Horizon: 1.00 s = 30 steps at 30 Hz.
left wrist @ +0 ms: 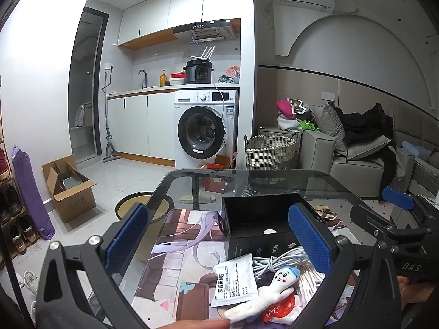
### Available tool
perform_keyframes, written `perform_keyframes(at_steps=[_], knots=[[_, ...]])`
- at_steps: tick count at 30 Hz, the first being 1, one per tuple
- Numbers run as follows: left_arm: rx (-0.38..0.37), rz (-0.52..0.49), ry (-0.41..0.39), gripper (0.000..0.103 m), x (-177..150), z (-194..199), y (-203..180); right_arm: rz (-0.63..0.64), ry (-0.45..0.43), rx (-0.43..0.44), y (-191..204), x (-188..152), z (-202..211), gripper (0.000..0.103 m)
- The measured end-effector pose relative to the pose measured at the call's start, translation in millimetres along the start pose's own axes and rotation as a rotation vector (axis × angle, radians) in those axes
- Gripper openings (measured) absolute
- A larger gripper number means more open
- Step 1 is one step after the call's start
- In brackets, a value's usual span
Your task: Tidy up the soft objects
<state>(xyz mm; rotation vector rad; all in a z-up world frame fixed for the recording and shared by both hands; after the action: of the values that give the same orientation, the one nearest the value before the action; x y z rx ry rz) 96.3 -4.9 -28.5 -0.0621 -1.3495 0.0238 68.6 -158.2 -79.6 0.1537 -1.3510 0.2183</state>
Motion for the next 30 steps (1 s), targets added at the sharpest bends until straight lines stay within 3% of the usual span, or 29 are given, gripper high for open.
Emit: perform_keyframes(at_steps=[22, 28, 30], knots=[[0.003, -0.001, 0.011, 0.103, 0.6, -1.5, 4.1, 0.003, -0.007, 0.002, 0.5, 2.9, 0.1, 0.102], [-0.026, -0.025, 0.167, 0.103, -15.6, -31.3, 2.8, 0.045, 0.024, -0.043, -3.4, 2.1, -4.1, 0.102], [-0.026, -0.023, 0.221, 0.103, -23.0, -41.0, 5.3, 0.029, 0.056, -0.021, -4.7, -0.7, -8.3, 0.102]])
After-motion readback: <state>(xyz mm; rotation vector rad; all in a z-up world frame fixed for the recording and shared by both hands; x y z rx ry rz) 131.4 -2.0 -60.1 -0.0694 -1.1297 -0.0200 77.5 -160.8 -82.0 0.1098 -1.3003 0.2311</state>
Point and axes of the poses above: each gripper's, at about its wrist camera, not at the fingertips, and z roughly against the way its jaws point, y to its left, x to its top, the point moved 10 cm from there along -z, roughly the way its jaws point, and after that the axes turned 4 degrees about -y, right-handed, at the moved point
